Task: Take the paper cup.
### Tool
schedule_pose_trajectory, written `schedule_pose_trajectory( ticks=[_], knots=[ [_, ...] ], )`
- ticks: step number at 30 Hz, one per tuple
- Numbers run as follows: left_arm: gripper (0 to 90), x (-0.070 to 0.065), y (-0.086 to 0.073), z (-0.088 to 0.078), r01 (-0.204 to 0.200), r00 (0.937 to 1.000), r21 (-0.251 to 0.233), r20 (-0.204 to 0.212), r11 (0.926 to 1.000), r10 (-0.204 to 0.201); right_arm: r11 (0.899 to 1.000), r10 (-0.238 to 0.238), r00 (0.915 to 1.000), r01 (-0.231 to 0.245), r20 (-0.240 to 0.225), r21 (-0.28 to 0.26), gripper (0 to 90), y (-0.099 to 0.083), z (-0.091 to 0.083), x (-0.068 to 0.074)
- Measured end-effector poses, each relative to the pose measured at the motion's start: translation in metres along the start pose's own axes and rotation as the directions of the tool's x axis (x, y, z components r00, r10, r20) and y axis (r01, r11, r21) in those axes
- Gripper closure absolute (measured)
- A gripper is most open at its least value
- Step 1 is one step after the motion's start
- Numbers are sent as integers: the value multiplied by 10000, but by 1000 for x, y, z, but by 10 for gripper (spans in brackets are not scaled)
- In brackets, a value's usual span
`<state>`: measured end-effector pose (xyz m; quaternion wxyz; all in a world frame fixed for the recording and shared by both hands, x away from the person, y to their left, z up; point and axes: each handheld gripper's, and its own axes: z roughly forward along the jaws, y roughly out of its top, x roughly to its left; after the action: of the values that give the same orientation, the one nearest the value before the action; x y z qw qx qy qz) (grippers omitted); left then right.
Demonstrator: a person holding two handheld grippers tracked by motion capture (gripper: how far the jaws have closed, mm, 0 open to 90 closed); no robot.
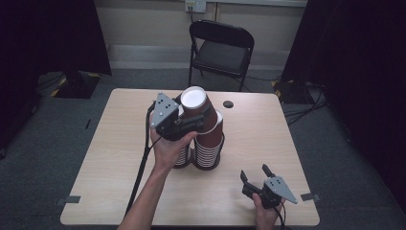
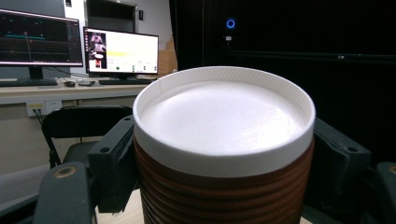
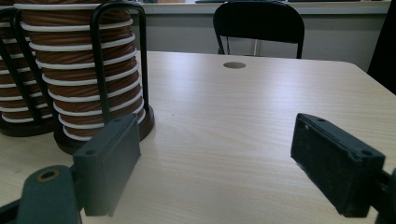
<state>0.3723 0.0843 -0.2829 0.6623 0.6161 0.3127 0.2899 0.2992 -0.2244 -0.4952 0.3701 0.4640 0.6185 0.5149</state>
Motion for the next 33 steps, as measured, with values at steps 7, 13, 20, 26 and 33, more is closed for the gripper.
schedule_pose_trajectory(
  ticks=[7, 13, 20, 26, 33],
  knots=[
    [220, -3, -2, -15, -48, 9992, 27, 387, 10000, 47, 10000, -14, 10000, 14, 36, -20, 152, 0, 0, 0],
    [220, -6, -6, -29, -27, 9981, 157, 613, 9999, 17, 10000, -21, 10000, 21, 32, -12, 152, 0, 0, 0],
    [220, -5, -12, -43, 176, 9982, -119, 568, 9998, -169, 10000, -19, 10000, 19, 35, -10, 152, 0, 0, 0],
    [221, -4, -16, -53, 263, 9975, -143, 660, 9996, -253, 10000, -28, 10000, 28, 21, 12, 152, 0, 0, 0],
    [221, -2, -32, -63, 489, 9951, 157, 849, 9987, -501, 10000, -73, 10000, 73, 21, 24, 151, 0, 0, 1]
  ],
)
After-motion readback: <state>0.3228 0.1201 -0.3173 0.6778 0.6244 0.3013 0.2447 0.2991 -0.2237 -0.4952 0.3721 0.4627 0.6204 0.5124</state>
